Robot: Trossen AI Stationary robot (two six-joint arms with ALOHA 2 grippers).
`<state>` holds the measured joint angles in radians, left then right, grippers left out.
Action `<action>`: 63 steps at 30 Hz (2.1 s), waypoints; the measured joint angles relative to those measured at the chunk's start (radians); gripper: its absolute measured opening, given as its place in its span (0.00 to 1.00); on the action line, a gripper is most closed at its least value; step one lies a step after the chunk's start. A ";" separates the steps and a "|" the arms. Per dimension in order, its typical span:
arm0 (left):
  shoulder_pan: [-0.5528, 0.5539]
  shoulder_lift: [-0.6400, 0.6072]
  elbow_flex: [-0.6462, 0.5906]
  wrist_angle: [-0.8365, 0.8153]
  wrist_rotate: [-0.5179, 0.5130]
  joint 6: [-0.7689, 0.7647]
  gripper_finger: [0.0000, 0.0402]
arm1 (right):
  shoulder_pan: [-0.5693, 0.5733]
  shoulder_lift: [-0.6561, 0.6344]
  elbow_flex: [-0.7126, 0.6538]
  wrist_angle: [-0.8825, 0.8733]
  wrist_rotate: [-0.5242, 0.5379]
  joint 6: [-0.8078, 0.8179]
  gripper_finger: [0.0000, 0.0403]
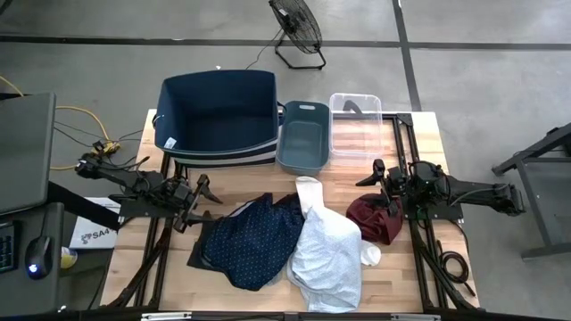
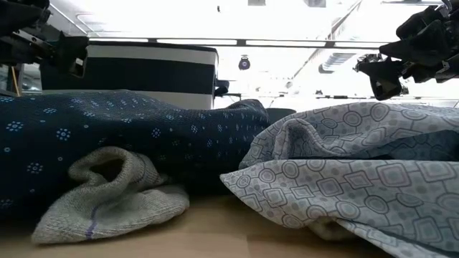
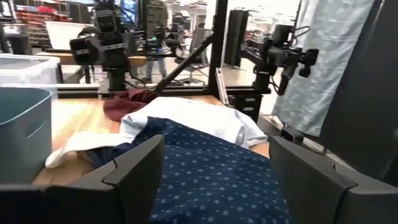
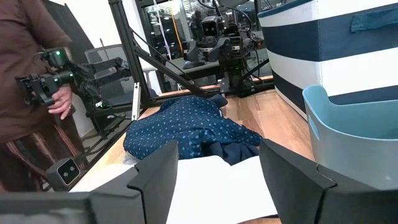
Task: Pick & Place Cloths
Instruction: Put the blue shirt into the dark blue bin
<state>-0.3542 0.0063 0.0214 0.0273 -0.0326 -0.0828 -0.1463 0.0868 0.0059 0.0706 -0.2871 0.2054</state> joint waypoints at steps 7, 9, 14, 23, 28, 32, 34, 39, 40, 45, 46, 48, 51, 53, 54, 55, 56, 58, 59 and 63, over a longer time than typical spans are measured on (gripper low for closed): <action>0.000 0.063 0.090 0.003 -0.102 0.183 0.71 | 0.000 0.000 0.000 0.000 0.000 0.000 0.54; 0.000 0.104 0.120 0.005 -0.149 0.195 0.71 | 0.000 0.000 0.000 0.000 0.000 0.000 0.54; 0.000 0.247 0.195 -0.003 -0.268 0.169 0.71 | 0.000 0.000 0.000 0.000 0.000 0.000 0.54; 0.001 0.581 0.377 -0.017 -0.429 -0.099 0.71 | 0.000 0.000 0.000 0.000 0.000 0.000 0.54; 0.001 0.785 0.538 -0.093 -0.430 -0.182 0.71 | 0.000 0.000 0.000 0.000 0.000 0.000 0.54; 0.001 0.928 0.687 -0.220 -0.406 -0.260 0.71 | 0.000 0.000 0.000 0.000 0.000 0.000 0.54; 0.001 0.989 0.766 -0.295 -0.372 -0.308 0.71 | 0.000 0.000 0.000 0.000 0.000 0.000 0.54; 0.001 1.081 0.928 -0.471 -0.232 -0.434 0.71 | 0.000 0.000 0.000 0.000 0.000 0.000 0.54; 0.001 1.093 0.952 -0.491 -0.181 -0.443 0.71 | 0.000 0.000 0.000 0.000 0.000 0.000 0.54; 0.000 1.130 0.995 -0.492 -0.002 -0.448 0.71 | 0.000 0.000 0.000 0.000 0.000 0.000 0.54; 0.000 1.137 0.996 -0.494 0.003 -0.466 0.71 | 0.000 0.000 0.000 0.000 0.000 0.000 0.54; 0.000 1.154 0.995 -0.511 0.040 -0.487 0.71 | 0.000 0.000 0.000 0.000 0.000 0.000 0.54; -0.008 1.179 0.992 -0.537 0.064 -0.498 0.71 | 0.000 0.000 0.000 0.000 0.000 0.000 0.54; -0.007 1.204 0.992 -0.558 0.072 -0.522 0.71 | 0.000 0.000 0.000 0.000 0.000 0.000 0.54; -0.007 1.219 0.992 -0.565 0.072 -0.532 0.71 | 0.000 0.000 0.000 0.000 0.000 0.000 0.54; -0.006 1.234 0.991 -0.579 0.077 -0.535 0.71 | 0.000 0.000 0.000 0.000 0.000 0.000 0.54; -0.006 1.248 0.990 -0.588 0.080 -0.535 0.71 | 0.000 0.000 0.000 0.000 0.000 0.000 0.54; -0.006 1.280 0.990 -0.581 0.084 -0.536 0.71 | 0.000 0.000 0.000 0.000 0.000 0.000 0.54; -0.007 1.289 0.990 -0.585 0.084 -0.536 0.71 | 0.000 0.000 0.000 0.000 0.000 0.000 0.54; -0.049 1.301 0.990 -0.591 0.021 -0.566 0.71 | 0.000 0.000 0.000 0.000 0.000 0.000 0.54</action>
<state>-0.4031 1.3076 1.0111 -0.5633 -0.0115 -0.6483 -0.1459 0.0865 0.0062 0.0708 -0.2871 0.2054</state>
